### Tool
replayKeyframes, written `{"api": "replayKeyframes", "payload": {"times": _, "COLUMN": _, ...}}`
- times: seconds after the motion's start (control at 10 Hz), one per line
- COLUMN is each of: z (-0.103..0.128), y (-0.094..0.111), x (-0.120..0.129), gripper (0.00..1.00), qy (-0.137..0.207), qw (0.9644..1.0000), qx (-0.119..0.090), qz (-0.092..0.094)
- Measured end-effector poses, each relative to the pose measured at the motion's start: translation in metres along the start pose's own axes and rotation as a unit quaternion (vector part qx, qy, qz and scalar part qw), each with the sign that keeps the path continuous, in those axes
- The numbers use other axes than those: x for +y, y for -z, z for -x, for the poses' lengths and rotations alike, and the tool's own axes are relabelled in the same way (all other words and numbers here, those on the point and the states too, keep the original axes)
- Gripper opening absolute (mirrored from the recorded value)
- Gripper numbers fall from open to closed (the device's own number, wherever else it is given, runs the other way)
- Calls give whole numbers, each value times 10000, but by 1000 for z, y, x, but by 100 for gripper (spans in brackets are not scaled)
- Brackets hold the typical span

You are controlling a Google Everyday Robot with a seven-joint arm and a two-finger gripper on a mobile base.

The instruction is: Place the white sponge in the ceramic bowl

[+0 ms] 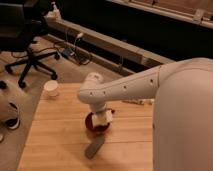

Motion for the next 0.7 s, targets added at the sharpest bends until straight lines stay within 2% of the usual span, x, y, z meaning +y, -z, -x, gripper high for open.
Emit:
{"api": "replayKeyframes", "payload": {"times": 0.4, "z": 27, "y": -28, "x": -23, "gripper": 80, "qy": -15, "qw": 10000, "qx": -43, "qz": 74}}
{"api": "replayKeyframes", "payload": {"times": 0.6, "z": 36, "y": -23, "x": -33, "gripper": 80, "qy": -37, "qw": 9999, "qx": -158, "qz": 48}}
{"api": "replayKeyframes", "payload": {"times": 0.7, "z": 35, "y": -11, "x": -39, "gripper": 80, "qy": -45, "qw": 9998, "qx": -216, "qz": 34}}
